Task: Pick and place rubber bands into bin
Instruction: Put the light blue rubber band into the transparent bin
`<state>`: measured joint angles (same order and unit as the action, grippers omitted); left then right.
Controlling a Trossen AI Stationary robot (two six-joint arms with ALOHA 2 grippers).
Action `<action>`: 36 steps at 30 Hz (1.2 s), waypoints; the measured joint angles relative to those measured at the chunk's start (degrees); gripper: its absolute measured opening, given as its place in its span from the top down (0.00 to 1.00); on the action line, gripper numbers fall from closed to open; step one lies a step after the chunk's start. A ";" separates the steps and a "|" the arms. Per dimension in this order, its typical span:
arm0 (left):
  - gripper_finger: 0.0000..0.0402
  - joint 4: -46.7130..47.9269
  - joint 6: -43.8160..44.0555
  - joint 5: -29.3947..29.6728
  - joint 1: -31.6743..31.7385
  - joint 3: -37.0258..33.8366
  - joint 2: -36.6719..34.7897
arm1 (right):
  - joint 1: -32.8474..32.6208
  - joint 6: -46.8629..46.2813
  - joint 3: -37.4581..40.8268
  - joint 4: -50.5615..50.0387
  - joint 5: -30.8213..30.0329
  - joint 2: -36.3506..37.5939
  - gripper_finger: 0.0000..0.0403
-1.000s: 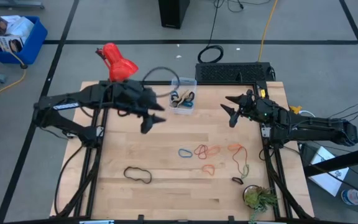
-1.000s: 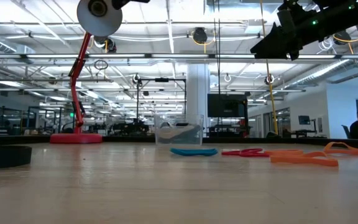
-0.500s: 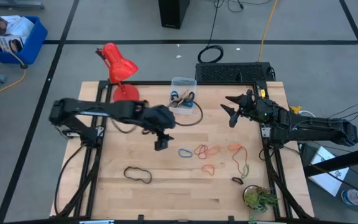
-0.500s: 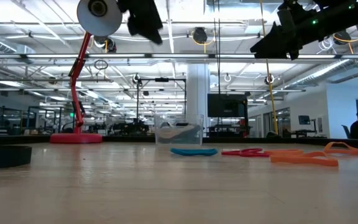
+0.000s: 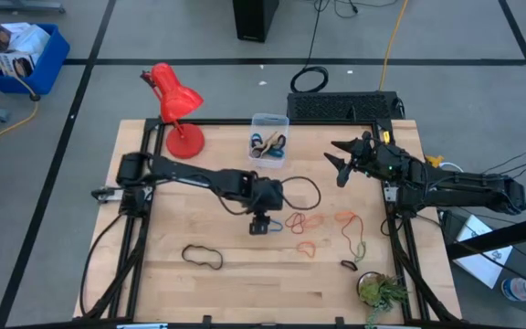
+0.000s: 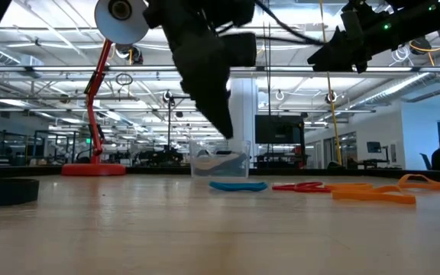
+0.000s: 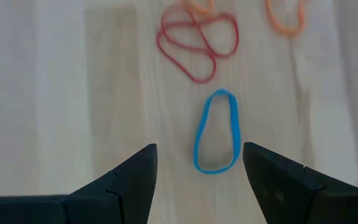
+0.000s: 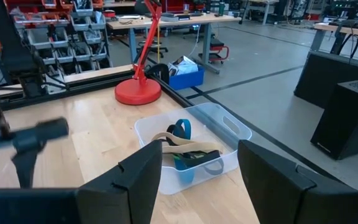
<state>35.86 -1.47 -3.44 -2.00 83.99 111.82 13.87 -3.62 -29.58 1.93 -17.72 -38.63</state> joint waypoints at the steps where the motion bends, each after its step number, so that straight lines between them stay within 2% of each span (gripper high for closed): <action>1: 0.39 0.00 0.04 -0.06 -0.02 0.00 0.68 | 0.00 -0.01 0.00 0.00 0.00 -0.01 0.48; 14: 0.40 0.09 1.90 0.55 -1.68 -0.01 6.53 | 0.00 0.00 -0.02 -0.03 0.02 -0.02 0.48; 17: 0.45 -0.40 3.31 0.65 -1.68 -0.02 6.61 | 0.00 0.00 -0.02 -0.09 0.02 0.00 0.48; 27: 0.71 -0.54 6.16 2.43 -1.57 0.00 8.80 | 0.00 -0.11 -0.02 -0.07 0.02 0.00 0.48; 36: 0.78 -0.44 5.99 2.20 -1.57 0.26 10.11 | 0.00 -0.15 -0.02 -0.04 0.02 -0.01 0.48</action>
<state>35.42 4.52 -1.24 -3.57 84.24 121.94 13.87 -3.77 -29.61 1.89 -17.69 -38.64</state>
